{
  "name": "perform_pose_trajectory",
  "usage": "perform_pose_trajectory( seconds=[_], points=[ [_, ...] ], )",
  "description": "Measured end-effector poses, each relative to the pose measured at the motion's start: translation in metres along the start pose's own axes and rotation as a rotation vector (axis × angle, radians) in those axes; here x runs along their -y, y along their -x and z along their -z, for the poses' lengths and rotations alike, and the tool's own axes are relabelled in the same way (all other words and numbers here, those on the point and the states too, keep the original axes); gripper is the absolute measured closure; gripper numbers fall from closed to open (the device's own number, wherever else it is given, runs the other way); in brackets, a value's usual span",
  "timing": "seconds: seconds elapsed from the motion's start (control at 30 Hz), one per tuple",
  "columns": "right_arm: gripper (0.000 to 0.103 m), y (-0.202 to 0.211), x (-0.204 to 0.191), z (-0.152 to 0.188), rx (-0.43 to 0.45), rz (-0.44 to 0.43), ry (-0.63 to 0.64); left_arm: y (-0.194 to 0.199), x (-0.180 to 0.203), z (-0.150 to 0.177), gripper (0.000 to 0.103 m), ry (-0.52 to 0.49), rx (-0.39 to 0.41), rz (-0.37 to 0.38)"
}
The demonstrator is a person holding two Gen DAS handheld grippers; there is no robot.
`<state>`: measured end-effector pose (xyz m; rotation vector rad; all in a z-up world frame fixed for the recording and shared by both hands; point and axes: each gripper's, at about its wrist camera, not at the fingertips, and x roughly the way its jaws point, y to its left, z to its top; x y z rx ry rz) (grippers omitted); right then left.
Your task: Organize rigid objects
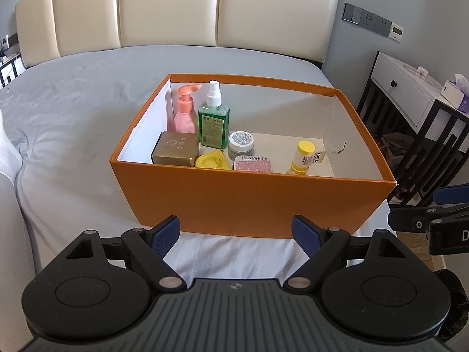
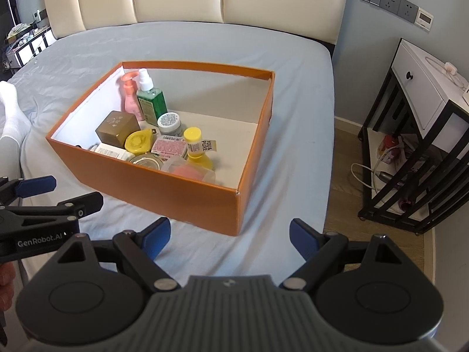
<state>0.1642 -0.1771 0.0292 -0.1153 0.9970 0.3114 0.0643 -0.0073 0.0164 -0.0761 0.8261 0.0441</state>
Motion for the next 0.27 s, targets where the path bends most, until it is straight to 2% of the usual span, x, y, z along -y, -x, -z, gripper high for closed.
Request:
perform_pose_trajectory(
  seconds=[0.27],
  points=[
    [0.016,0.0029,0.0038,0.0011,0.001,-0.014,-0.02,0.0061,0.0044,0.0002,0.002,-0.004,0.013,0.005]
  ],
)
